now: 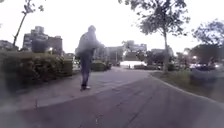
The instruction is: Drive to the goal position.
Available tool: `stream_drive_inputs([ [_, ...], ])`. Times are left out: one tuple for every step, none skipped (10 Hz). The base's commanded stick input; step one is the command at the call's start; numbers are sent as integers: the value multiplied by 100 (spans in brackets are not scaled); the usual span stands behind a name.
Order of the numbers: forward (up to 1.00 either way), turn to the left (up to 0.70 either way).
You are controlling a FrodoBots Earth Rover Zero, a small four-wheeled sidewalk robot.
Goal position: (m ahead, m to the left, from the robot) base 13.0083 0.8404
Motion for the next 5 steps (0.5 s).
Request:
stream_drive_inputs([
  [70, -7],
  [70, -12],
  [70, -18],
  [70, -24],
  [70, -29],
])
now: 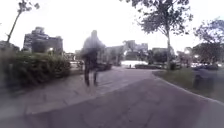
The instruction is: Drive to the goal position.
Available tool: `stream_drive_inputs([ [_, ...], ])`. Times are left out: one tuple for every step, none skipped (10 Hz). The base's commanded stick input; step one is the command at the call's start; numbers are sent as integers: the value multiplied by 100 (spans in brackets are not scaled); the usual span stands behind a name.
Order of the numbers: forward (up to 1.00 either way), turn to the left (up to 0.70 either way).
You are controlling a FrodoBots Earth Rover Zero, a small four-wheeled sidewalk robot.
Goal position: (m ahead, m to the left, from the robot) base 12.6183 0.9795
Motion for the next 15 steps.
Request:
stream_drive_inputs([
  [70, -35],
  [70, -34],
  [70, -5],
  [70, 0],
  [70, 0],
  [70, 0],
  [70, 0],
  [70, 0],
  [70, 0],
  [70, 0],
  [70, 0],
  [70, 0],
  [70, 0],
  [70, 0],
  [70, 0],
])
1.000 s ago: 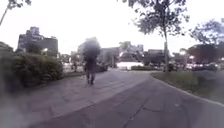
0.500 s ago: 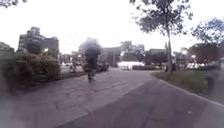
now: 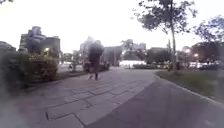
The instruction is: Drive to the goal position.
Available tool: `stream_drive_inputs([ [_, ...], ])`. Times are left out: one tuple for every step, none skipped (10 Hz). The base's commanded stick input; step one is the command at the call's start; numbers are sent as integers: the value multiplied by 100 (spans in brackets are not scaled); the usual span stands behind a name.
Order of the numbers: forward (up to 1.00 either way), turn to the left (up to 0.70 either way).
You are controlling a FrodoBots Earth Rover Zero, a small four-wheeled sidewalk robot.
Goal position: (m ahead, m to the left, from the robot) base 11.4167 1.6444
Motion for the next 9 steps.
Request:
stream_drive_inputs([
  [70, 0],
  [70, 0],
  [70, 0],
  [70, 0],
  [70, 0],
  [70, 0],
  [70, 0],
  [70, 0],
  [70, 0],
])
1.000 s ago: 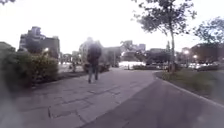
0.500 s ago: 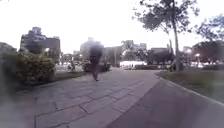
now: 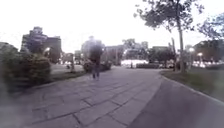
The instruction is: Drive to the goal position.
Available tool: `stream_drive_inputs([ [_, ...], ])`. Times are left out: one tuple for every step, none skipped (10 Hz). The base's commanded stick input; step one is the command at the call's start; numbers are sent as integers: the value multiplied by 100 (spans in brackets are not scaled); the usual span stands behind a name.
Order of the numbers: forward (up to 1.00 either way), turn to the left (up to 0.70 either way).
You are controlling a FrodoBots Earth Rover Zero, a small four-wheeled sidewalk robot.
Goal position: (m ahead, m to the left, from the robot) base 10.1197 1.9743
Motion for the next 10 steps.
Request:
stream_drive_inputs([
  [70, 0],
  [70, -24],
  [70, -35],
  [70, -35],
  [70, -17],
  [70, 0],
  [70, 0],
  [70, 0],
  [70, 0],
  [70, 0],
])
